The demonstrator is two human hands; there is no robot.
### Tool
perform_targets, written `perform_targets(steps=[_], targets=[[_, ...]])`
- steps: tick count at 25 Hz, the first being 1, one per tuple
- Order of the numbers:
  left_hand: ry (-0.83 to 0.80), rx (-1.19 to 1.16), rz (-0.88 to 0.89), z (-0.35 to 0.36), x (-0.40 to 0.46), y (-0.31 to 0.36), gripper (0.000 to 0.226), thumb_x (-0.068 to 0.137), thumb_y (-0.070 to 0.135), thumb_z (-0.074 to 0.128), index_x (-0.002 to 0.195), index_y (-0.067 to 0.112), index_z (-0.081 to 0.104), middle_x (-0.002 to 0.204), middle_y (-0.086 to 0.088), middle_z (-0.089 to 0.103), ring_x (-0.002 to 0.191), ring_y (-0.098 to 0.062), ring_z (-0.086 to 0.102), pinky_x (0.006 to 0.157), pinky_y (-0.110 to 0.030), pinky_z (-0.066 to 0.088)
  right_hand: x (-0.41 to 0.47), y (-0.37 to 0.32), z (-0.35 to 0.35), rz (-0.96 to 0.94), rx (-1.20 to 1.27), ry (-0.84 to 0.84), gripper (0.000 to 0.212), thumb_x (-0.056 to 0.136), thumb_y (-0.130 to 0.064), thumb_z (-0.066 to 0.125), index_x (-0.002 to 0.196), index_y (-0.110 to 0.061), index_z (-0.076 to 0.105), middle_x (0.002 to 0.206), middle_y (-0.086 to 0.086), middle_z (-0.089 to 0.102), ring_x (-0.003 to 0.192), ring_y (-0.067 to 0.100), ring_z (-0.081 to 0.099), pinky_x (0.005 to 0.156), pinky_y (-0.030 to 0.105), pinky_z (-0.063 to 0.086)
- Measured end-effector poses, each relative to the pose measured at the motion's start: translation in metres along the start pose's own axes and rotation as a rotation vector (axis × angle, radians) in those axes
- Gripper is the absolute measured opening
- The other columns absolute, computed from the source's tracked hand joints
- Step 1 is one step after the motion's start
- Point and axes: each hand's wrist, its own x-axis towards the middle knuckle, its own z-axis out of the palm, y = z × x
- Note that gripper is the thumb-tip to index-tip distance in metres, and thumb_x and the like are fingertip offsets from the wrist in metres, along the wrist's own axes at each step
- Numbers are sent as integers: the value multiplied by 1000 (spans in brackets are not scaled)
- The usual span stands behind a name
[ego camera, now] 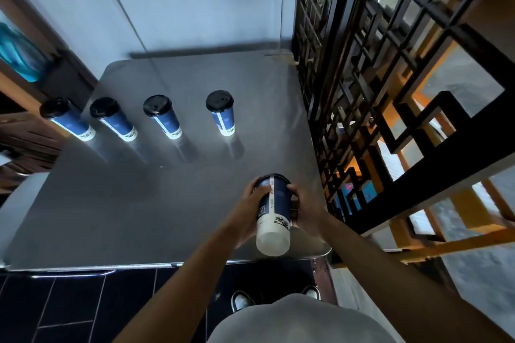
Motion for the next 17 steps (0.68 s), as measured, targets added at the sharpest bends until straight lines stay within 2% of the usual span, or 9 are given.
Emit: perform_targets(steps=[3,5,7,9,11,13,14,15,17], targets=[[-36,46,-38,-7,1,-1,57,92,35,68,143,25,44,128,-33,61,90,-42,70,81,-56,59,-6,-4,5,-34,17,17,30,97,-35,48,95,-6,56,85,14,55,72,27,55,63,35,48],[-41,120,-117,-11,-4,-1,66,90,44,70,143,18,40,125,-35,63,87,-42,71,75,-52,60,-10,-9,6,-104,48,22,24,99,-25,42,92,-7,55,84,13,55,72,25,54,63,35,47],[-75,257,-175,-16,-11,-1,78,84,60,70,133,3,50,113,-31,71,81,-35,73,71,-42,61,-17,-12,5,-178,94,-44,24,100,-16,34,93,-8,55,85,13,56,75,25,54,66,36,47],[-94,475,-154,-22,-15,-1,84,70,76,72,118,8,65,100,-19,78,76,-27,74,68,-35,60,-24,-17,0,-189,166,-127,31,100,-13,29,92,-7,59,83,13,59,75,26,56,68,36,47],[-68,681,-87,-28,-18,-2,73,60,72,80,108,19,70,88,-2,79,73,-19,72,69,-34,57,-33,-28,-4,-180,94,-140,41,102,-22,27,88,-7,63,79,10,64,73,22,59,69,34,44],[-77,825,-9,-31,-18,-4,58,58,56,88,105,29,68,85,9,76,76,-12,71,68,-27,56,-42,-40,-2,-228,-137,-122,51,106,-37,29,75,-11,61,68,1,61,63,15,54,66,33,38],[-66,909,28,-32,-18,-5,59,56,54,89,105,31,65,87,12,75,78,-10,70,66,-24,55,-46,-46,2,-268,-268,-139,53,106,-41,30,73,-12,59,66,-1,57,63,14,51,67,34,37],[-28,999,69,-31,-18,-6,63,53,56,89,106,34,61,90,13,74,80,-9,70,65,-23,52,-49,-49,6,-296,-384,-152,51,106,-42,31,81,-10,62,73,-1,57,69,14,52,72,36,40],[59,1161,180,-27,-17,-7,71,49,66,83,108,38,54,98,15,70,80,-9,68,64,-23,48,-50,-49,16,-312,-530,-120,45,107,-39,33,119,-11,66,105,1,59,99,15,57,95,36,43]])
